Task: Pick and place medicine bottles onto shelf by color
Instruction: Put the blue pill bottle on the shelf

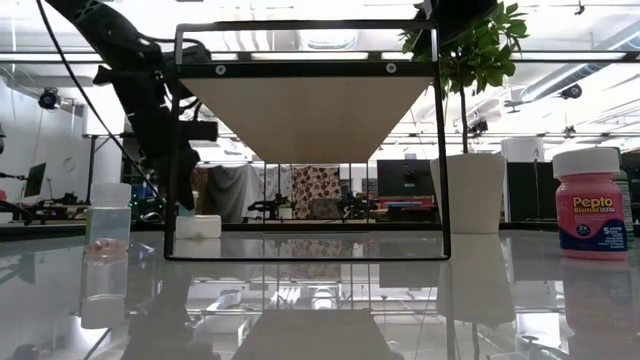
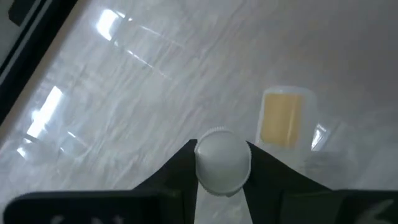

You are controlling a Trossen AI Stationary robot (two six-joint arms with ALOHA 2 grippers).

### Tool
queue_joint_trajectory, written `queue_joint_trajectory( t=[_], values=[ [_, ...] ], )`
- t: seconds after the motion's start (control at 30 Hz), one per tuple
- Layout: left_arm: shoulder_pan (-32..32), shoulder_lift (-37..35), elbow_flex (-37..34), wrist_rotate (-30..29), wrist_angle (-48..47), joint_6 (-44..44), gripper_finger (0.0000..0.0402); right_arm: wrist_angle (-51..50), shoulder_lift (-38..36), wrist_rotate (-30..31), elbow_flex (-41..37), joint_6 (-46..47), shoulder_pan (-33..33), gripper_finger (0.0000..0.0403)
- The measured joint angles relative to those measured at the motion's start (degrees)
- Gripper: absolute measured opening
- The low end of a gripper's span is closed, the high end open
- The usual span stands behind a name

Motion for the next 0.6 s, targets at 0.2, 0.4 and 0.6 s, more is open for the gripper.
queue_joint_trajectory(
  t=[0.2,0.4,0.6],
  values=[
    [-0.8,-2.7,5.3,0.7,-8.5,-1.3,0.0074,-1.8,-0.1,0.0,-0.6,0.6,0.0,0.0011],
    [-6.0,-3.9,19.5,1.6,-24.8,-5.6,0.0081,-3.5,-1.5,0.0,-0.9,0.9,0.0,0.0011],
    [-15.6,-1.0,32.6,3.2,-28.2,-9.7,0.0083,-4.3,-2.9,0.0,-2.1,1.0,0.0,0.0011]
  ],
)
